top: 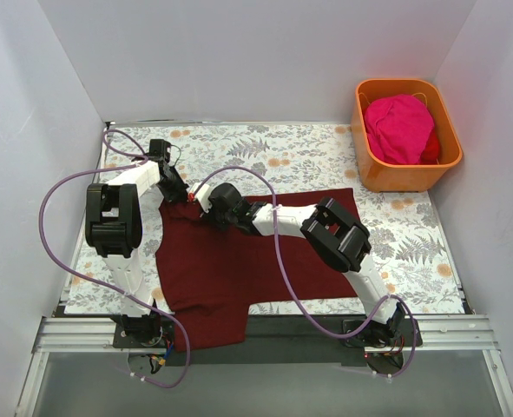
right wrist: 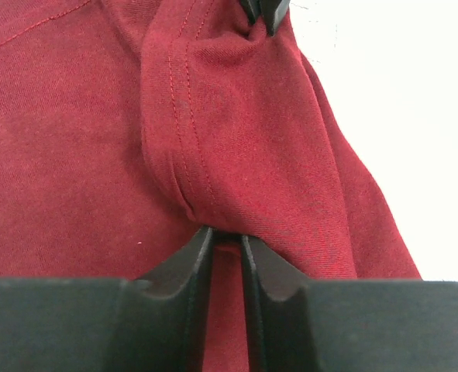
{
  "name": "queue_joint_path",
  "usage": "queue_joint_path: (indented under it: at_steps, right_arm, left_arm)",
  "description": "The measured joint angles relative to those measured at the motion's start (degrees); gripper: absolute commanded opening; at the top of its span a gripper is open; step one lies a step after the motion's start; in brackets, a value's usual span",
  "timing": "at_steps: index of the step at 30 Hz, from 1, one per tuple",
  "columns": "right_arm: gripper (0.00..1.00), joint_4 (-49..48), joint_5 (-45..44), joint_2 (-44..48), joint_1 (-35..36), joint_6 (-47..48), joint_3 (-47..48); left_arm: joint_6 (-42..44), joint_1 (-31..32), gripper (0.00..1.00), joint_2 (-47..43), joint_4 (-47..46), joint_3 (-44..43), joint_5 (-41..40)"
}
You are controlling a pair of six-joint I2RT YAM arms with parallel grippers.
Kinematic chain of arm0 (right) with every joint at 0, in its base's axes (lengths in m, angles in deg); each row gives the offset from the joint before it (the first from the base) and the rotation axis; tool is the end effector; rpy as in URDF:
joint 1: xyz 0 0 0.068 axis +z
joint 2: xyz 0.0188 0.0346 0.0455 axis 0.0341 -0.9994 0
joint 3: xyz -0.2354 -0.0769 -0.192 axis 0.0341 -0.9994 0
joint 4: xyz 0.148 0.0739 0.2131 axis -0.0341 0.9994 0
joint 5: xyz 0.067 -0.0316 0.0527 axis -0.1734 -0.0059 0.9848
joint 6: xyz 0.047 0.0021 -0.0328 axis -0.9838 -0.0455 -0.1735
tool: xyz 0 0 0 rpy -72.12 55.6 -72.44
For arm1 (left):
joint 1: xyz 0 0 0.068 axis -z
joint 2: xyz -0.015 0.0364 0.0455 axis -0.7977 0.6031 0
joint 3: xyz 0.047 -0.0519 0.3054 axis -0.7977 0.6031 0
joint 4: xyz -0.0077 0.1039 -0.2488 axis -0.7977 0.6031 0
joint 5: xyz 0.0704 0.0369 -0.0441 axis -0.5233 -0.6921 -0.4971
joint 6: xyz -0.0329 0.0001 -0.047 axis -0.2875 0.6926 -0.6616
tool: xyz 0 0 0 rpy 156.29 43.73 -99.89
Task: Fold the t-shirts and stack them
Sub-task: Fold the tshirt
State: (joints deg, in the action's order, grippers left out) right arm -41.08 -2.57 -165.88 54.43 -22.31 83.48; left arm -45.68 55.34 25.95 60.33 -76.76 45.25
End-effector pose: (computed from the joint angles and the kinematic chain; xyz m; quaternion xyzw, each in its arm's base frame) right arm 0.2961 0.4431 0.1772 -0.4747 0.7311 0.1771 0.4569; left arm 0.4233 -0.0214 0.1898 -0.5502 0.8152 -0.1396 0.1153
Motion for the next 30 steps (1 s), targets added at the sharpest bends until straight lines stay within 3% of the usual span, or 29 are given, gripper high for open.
queue_joint_path:
  at_steps: [5, 12, 21, 30]
  right_arm:
    - [0.28, -0.04, 0.52, 0.00, 0.00, -0.24, 0.00]
    - [0.01, -0.04, 0.13, 0.00, 0.00, -0.63, 0.00]
    - [0.01, -0.70, 0.59, 0.66, 0.02, -0.81, -1.14]
    - [0.01, 3.39, 5.40, 9.22, 0.24, -0.92, -6.47]
  left_arm:
    - [0.00, 0.00, 0.00, 0.00, -0.04, 0.04, 0.02]
    - [0.00, 0.00, 0.00, 0.00, -0.11, 0.09, 0.04]
    - [0.02, 0.00, 0.00, -0.63, 0.92, 0.07, -0.07]
    - [-0.04, 0.00, 0.00, -6.47, 5.29, 0.11, -1.33]
